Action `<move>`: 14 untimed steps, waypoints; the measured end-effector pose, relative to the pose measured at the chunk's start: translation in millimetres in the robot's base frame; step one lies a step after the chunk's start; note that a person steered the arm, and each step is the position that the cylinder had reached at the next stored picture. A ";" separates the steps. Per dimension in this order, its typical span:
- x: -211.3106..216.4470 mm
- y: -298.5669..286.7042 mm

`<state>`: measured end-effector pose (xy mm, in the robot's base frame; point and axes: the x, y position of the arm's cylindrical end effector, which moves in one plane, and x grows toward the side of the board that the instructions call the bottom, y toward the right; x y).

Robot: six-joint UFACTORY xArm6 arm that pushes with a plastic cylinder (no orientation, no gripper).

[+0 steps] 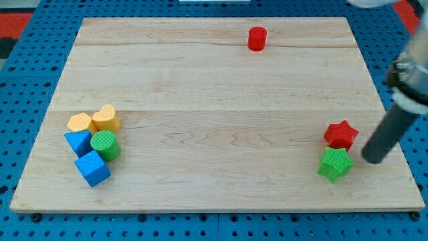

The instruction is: Point your arm at the red circle

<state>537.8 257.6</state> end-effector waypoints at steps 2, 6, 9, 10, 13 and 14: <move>-41.4 0.1; -183.0 -111.9; -305.0 -130.8; -323.9 -114.4; -344.7 -150.9; -344.0 -188.4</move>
<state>193.8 69.2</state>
